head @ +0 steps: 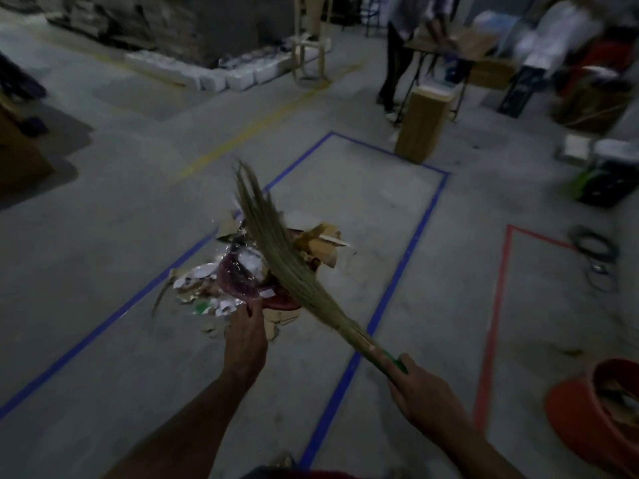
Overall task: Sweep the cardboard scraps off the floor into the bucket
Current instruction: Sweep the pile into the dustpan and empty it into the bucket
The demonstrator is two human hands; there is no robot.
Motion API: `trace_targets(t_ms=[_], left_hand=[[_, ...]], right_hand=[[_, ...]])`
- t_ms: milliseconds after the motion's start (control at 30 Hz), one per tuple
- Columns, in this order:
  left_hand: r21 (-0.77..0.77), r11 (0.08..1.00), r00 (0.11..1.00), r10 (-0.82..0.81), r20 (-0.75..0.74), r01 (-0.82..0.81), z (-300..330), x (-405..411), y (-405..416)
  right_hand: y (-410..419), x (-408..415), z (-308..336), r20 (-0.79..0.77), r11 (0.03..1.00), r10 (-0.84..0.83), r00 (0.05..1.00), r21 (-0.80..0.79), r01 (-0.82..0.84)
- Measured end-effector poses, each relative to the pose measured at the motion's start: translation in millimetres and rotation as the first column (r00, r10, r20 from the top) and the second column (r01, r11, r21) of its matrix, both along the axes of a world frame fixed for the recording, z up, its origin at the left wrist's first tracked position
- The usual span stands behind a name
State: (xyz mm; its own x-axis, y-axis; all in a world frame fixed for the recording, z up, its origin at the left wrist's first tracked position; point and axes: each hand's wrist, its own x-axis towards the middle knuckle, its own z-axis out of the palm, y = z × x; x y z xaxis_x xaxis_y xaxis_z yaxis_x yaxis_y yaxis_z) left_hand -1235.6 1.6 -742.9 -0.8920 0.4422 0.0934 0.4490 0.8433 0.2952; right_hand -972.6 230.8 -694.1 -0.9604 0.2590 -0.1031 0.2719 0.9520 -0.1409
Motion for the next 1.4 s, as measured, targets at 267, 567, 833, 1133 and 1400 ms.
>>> trace_targets(t_ms=[267, 567, 833, 1133, 1400], left_hand=[[0.068, 0.972, 0.974, -0.226, 0.011, 0.225, -7, 145, 134], [0.104, 0.897, 0.895, -0.438, 0.09, 0.429, -16, 340, 307], [0.063, 0.817, 0.799, -0.574, 0.177, 0.573, -21, 468, 431], [-0.061, 0.689, 0.679, -0.689, 0.254, 0.722, -54, 557, 572], [-0.193, 0.541, 0.574, -0.761, 0.303, 0.818, -146, 622, 715]], right_hand=[[71, 189, 10, 0.066, 0.968, -0.248, 0.966, -0.025, 0.25], [156, 404, 22, 0.184, 0.861, -0.504, 0.844, 0.023, 0.508], [203, 522, 18, 0.172, 0.712, -0.682, 0.711, -0.063, 0.699], [281, 594, -32, 0.229, 0.499, -0.813, 0.536, -0.2, 0.843], [402, 634, -107, 0.4, 0.267, -0.83, 0.389, -0.328, 0.906]])
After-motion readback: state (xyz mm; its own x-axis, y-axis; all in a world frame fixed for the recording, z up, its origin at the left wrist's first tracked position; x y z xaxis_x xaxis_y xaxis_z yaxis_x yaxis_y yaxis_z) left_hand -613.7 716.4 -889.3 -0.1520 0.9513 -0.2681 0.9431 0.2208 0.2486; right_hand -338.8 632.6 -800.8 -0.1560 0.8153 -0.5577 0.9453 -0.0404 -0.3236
